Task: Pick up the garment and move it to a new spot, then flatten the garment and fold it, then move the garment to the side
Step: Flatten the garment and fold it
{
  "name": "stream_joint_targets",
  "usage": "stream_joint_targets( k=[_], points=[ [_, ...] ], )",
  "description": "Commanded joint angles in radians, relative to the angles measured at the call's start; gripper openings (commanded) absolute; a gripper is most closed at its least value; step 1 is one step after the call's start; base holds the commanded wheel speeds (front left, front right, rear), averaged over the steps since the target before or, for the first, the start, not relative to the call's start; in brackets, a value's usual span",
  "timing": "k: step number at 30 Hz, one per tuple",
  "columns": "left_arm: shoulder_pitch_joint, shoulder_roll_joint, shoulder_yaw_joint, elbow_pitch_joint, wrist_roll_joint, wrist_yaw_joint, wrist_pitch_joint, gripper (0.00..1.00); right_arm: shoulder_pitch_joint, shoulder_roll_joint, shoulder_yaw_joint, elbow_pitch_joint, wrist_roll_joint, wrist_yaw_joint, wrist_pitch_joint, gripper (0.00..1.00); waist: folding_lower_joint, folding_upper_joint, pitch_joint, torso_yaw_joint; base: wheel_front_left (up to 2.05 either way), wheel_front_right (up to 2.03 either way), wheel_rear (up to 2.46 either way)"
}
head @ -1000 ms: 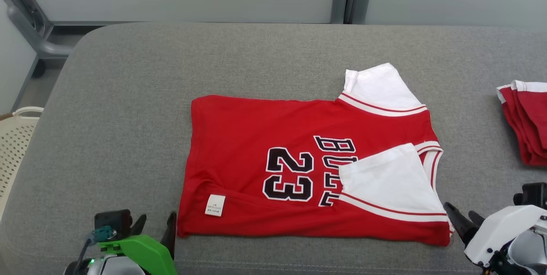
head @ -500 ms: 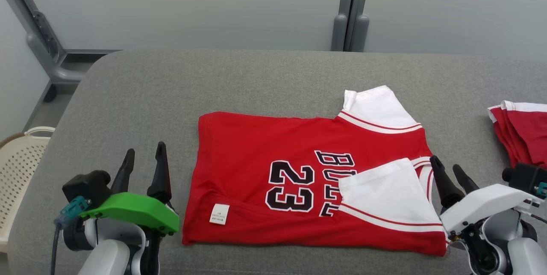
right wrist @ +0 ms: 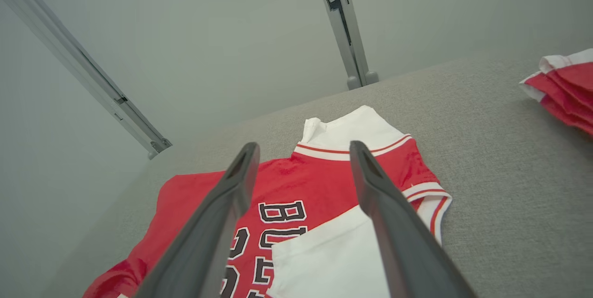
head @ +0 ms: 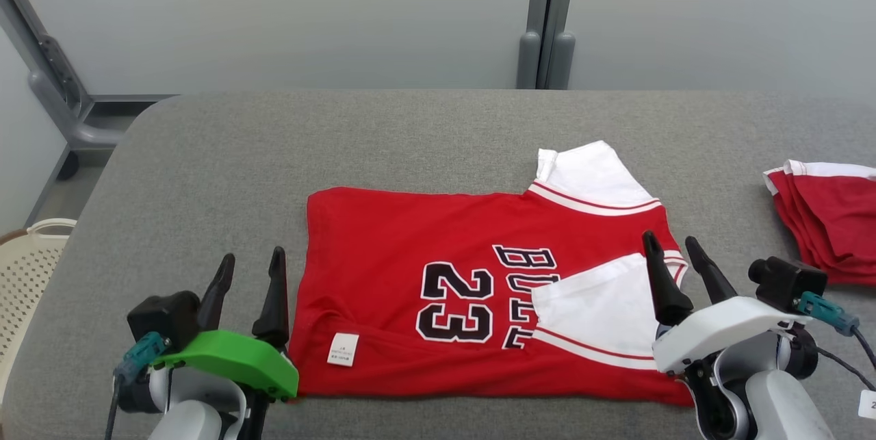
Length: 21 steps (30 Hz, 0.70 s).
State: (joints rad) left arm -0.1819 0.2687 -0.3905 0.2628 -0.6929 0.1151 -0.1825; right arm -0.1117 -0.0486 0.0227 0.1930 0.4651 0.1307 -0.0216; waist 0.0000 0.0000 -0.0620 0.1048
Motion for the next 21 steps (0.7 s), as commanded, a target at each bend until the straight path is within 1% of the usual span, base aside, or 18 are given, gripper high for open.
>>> stream_joint_targets(
  k=[1,4,9,18,21],
  points=[
    [0.011,0.013,0.001,0.002,0.010,0.008,-0.006,1.00,0.003,-0.004,0.000,0.004,-0.013,0.000,-0.012,1.00,0.0000,0.0000,-0.002,-0.002,0.00,0.00,0.00],
    [0.043,0.025,-0.006,-0.008,0.028,0.028,-0.008,1.00,0.019,-0.004,-0.019,0.012,-0.071,0.000,-0.037,1.00,0.0000,0.0000,-0.006,-0.007,0.00,0.00,0.00],
    [0.093,0.042,-0.013,-0.038,0.039,0.055,0.002,1.00,0.036,-0.003,-0.055,0.011,-0.147,0.000,-0.040,1.00,0.0000,0.0000,-0.010,-0.013,0.00,0.00,0.00],
    [0.131,0.053,-0.021,-0.063,0.033,0.072,0.020,1.00,0.044,-0.004,-0.065,0.004,-0.168,0.000,-0.032,1.00,0.0000,0.0000,-0.005,-0.021,0.00,0.00,0.00],
    [0.130,0.050,-0.020,-0.071,0.020,0.063,0.026,1.00,0.043,-0.004,-0.069,0.000,-0.166,0.000,-0.029,1.00,0.0000,0.0000,-0.003,-0.021,0.00,0.00,0.00]
  ],
)
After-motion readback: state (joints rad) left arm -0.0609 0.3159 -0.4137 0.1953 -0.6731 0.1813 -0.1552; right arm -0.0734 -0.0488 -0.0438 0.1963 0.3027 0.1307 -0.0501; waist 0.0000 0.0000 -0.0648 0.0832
